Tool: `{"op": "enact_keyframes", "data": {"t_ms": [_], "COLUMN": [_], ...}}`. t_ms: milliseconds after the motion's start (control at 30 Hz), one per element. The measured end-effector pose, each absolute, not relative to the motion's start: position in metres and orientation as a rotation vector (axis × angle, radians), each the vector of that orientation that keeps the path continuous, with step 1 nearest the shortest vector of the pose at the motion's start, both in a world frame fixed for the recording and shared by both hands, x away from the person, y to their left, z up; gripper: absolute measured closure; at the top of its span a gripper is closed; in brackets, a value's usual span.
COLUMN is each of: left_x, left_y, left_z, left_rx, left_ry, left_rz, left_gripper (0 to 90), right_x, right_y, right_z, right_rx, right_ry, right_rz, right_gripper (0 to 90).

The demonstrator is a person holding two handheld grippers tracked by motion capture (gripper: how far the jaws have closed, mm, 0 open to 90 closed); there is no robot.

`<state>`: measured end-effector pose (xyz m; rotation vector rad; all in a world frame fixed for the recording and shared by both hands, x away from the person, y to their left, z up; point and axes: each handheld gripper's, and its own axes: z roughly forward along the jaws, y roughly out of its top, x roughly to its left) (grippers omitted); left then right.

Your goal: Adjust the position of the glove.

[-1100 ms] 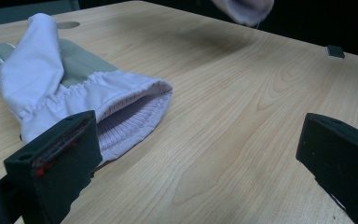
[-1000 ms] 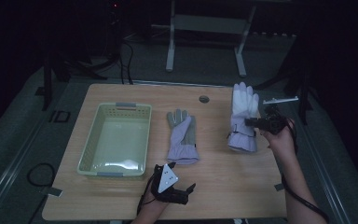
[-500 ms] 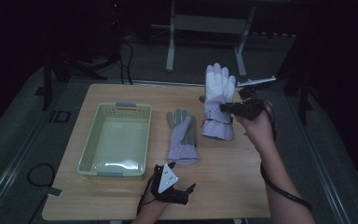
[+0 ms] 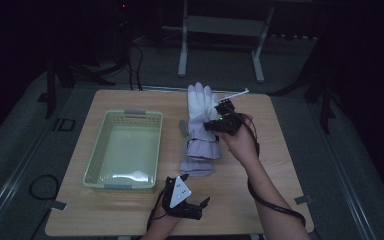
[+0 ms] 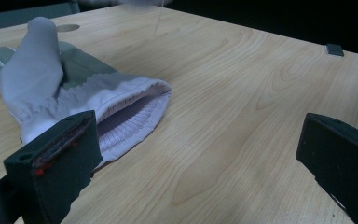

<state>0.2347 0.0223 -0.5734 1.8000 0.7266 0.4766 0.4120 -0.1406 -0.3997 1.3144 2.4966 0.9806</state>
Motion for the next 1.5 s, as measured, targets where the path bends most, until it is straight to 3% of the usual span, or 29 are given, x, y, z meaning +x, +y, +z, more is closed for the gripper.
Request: {"op": "enact_keyframes", "data": {"t_ms": [500, 900, 1033, 1167, 1200, 1400, 1500], "left_x": [0.234, 0.235, 0.235, 0.235, 0.235, 0.235, 0.235], "left_y": [0.022, 0.022, 0.023, 0.023, 0.023, 0.023, 0.022], "left_z": [-0.573, -0.573, -0.573, -0.573, -0.573, -0.573, -0.573], "left_rx": [1.800, 1.803, 1.800, 1.798, 1.798, 1.806, 1.807], "left_ry": [0.716, 0.719, 0.722, 0.723, 0.723, 0.719, 0.734], "left_rz": [0.469, 0.465, 0.463, 0.452, 0.452, 0.460, 0.469], "left_gripper": [0.0, 0.0, 0.0, 0.0, 0.0, 0.0, 0.0], "right_x": [0.435, 0.436, 0.434, 0.431, 0.431, 0.421, 0.416], "right_y": [-0.114, -0.130, -0.129, -0.133, -0.133, -0.148, -0.155], "right_z": [-0.491, -0.494, -0.489, -0.480, -0.480, -0.463, -0.461], "right_rx": [1.444, 1.452, 1.419, 1.374, 1.374, 1.204, 1.131], "right_ry": [2.596, 2.600, 2.591, 2.600, 2.600, 2.635, 2.645], "right_rz": [0.736, 0.719, 0.749, 0.818, 0.818, 1.018, 1.073], "right_gripper": [80.5, 78.3, 69.8, 53.2, 53.2, 22.7, 13.8]}}
